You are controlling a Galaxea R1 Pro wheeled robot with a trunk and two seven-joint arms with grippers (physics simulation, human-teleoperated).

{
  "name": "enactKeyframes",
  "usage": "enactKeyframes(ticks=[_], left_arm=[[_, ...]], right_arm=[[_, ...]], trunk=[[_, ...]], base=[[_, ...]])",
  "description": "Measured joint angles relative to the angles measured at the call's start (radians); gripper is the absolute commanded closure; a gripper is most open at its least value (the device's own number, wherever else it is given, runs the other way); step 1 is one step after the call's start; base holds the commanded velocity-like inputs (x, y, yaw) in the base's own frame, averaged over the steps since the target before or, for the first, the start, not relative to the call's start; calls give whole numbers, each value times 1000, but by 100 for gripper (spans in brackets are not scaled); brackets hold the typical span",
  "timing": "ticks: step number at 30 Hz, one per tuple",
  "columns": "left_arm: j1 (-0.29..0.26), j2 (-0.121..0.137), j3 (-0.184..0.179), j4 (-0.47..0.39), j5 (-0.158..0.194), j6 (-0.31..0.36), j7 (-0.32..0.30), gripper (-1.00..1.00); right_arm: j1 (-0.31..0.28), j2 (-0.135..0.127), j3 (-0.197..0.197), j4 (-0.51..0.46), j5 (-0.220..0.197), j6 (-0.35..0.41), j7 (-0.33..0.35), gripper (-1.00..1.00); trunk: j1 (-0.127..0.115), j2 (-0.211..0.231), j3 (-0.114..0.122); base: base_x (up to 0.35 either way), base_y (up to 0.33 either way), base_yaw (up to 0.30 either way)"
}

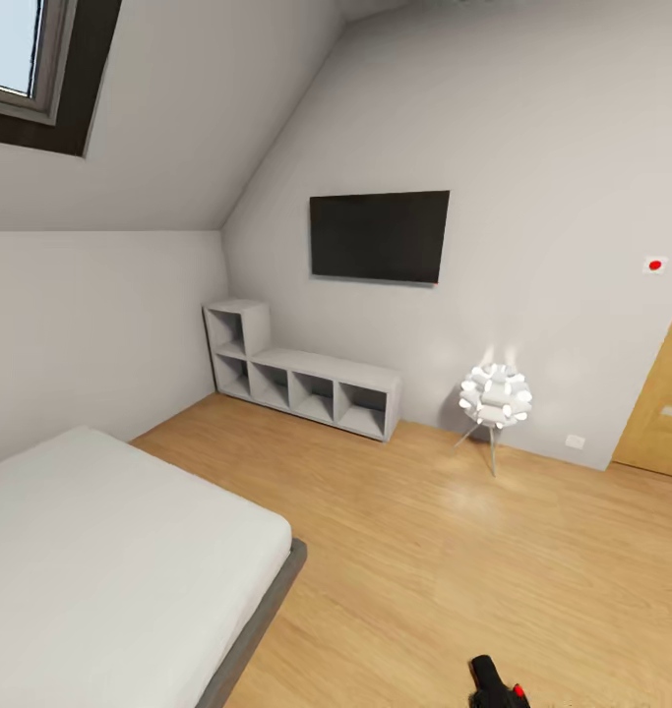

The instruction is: Attach the digital camera to the camera tripod in the bedroom.

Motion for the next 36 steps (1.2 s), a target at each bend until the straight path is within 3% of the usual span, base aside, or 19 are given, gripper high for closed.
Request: enactKeyframes(ticks=[16,36], left_arm=[[0,-1,0,0,3,0,0,-100],[0,-1,-5,-1,-3,0,0,-100]], right_arm=[[0,0,0,0,0,0,0,-100],[0,0,0,0,0,0,-1,-100]], trunk=[[0,0,0],[-1,0,0]], base=[[20,0,-244],[288,0,-244]])
